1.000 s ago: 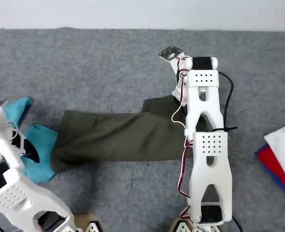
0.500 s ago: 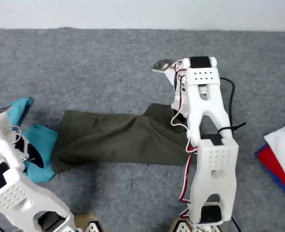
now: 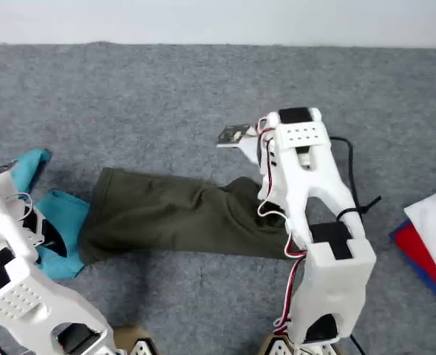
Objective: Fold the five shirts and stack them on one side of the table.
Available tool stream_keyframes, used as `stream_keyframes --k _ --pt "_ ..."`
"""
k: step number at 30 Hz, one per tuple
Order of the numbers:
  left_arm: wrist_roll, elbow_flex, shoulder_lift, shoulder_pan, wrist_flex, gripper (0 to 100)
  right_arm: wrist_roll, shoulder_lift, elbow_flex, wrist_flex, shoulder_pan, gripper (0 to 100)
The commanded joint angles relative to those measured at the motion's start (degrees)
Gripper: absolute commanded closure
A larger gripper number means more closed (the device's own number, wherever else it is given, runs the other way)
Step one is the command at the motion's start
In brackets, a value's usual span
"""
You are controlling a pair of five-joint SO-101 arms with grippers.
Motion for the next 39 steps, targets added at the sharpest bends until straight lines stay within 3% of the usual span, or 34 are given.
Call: stream_keyframes --k 1,6,12,15,27,39 --pt "-0.79 0.04 -0.44 0.35 2.02 80 -1.93 -2.95 0.97 -6.2 0.04 98.7" --pt "-0.88 0.04 -0.44 0.35 2.02 80 -3.87 -2.95 1.14 -6.2 0.04 96.9" --pt "-0.88 0.04 -0.44 0.35 2.02 80 -3.87 -3.56 0.7 2.24 0.04 73.7" --pt "-0.88 0.31 -0.44 0.35 2.02 80 -3.87 -4.79 -1.93 4.97 0.48 66.7" --pt "-4.57 6.02 -0.44 0.35 2.02 86 -3.96 -9.19 -10.64 5.49 2.15 66.0" --pt "-4.75 6.02 -0.44 0.26 2.02 87 -4.04 9.01 -14.59 -3.56 -4.0 66.0"
